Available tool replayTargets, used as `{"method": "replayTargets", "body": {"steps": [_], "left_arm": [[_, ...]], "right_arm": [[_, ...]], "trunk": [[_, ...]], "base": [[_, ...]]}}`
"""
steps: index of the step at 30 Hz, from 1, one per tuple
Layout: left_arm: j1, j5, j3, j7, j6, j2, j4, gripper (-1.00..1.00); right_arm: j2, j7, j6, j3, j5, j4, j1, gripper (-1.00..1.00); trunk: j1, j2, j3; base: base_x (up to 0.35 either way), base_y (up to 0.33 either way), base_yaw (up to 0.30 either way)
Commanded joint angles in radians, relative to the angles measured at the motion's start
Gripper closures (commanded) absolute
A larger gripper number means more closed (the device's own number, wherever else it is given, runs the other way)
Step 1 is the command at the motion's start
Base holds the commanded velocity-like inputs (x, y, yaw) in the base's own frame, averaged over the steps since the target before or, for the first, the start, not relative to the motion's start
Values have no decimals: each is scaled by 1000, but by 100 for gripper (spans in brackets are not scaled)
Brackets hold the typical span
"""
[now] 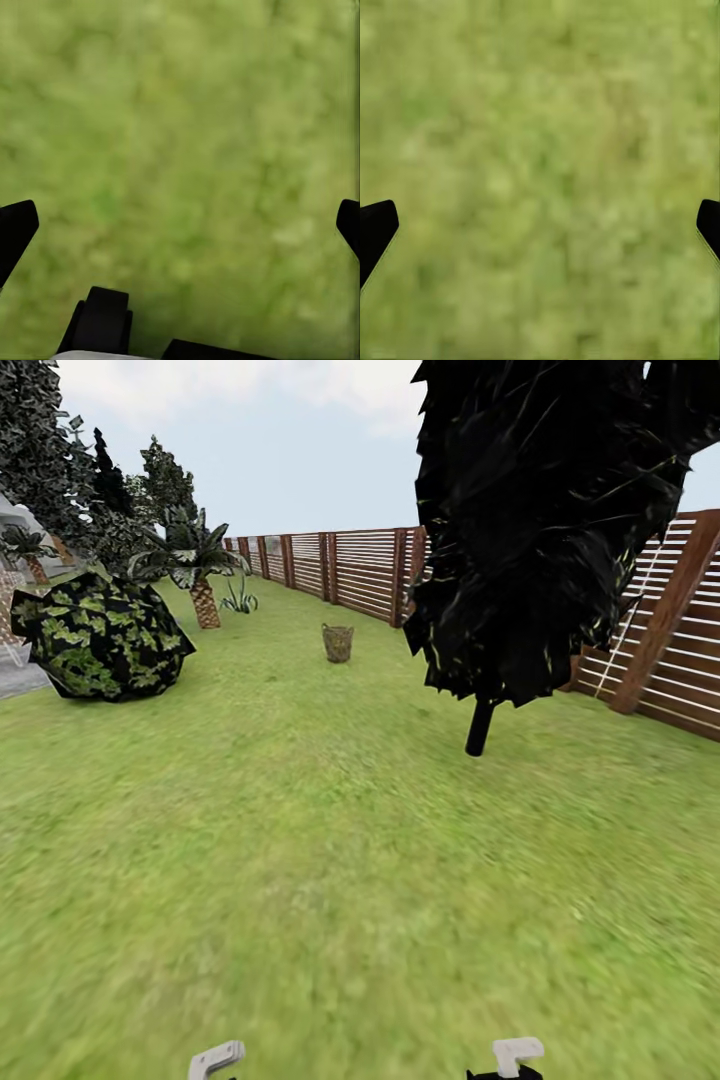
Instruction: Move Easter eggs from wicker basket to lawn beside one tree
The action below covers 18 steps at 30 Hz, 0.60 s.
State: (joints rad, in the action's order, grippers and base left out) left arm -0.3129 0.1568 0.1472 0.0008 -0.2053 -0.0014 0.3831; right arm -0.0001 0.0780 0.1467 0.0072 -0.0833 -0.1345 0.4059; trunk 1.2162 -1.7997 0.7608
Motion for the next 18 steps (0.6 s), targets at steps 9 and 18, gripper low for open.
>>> {"method": "replayTargets", "body": {"steps": [9,18], "left_arm": [[0,10,2,0,-6,0,2,-100],[0,10,2,0,-6,0,2,-100]], "right_arm": [[0,5,2,1,-9,1,1,-100],[0,5,2,1,-9,1,1,-100]], "trunk": [[0,0,1],[0,0,1]], "base": [[323,0,109],[323,0,272]]}}
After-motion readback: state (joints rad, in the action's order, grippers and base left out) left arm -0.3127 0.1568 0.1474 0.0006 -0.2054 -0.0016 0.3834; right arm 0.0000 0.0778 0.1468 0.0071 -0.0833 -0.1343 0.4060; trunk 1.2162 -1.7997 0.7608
